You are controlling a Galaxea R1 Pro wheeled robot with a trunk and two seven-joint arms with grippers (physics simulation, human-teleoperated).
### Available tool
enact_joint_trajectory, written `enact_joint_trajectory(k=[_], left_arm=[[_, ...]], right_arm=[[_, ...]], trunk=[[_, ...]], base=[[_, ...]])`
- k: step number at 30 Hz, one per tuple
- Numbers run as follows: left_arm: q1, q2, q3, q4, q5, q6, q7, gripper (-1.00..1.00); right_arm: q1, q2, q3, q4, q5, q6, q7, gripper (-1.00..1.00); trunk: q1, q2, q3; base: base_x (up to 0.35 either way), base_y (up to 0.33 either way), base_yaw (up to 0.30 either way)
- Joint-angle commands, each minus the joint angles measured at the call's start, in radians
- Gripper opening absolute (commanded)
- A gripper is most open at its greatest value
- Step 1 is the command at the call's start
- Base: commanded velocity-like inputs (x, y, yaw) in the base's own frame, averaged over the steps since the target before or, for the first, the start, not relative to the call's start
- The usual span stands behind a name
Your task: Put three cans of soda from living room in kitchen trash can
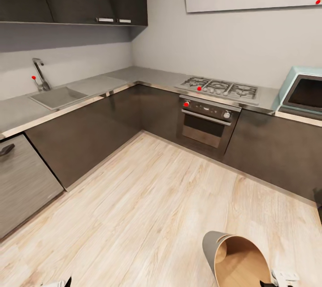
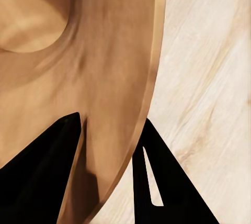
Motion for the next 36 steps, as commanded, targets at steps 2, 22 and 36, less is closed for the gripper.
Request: enact_joint_trajectory(k=[2,22,36], left_arm=[[0.0,0.0,0.0,0.003,0.001,-0.001,-0.001,1.0],[0.0,-0.001,0.0,0.009,0.003,-0.02,-0.002,1.0],[0.0,-0.001,0.0,0.055,0.003,-0.024,-0.002,1.0]], right_arm=[[-0.001,0.0,-0.001,0.006,-0.004,-0.009,0.0,-1.0],[-0.001,0.008,-0.001,0.015,-0.01,-0.025,-0.004,-1.0],[-0.001,0.008,-0.004,0.017,-0.011,-0.025,-0.003,-1.0]], trunk=[[0.0,0.0,0.0],[0.0,0.0,0.004],[0.0,0.0,0.006]], base=[[0.0,0.0,0.0],[0.0,0.0,-0.046],[0.0,0.0,-0.241]])
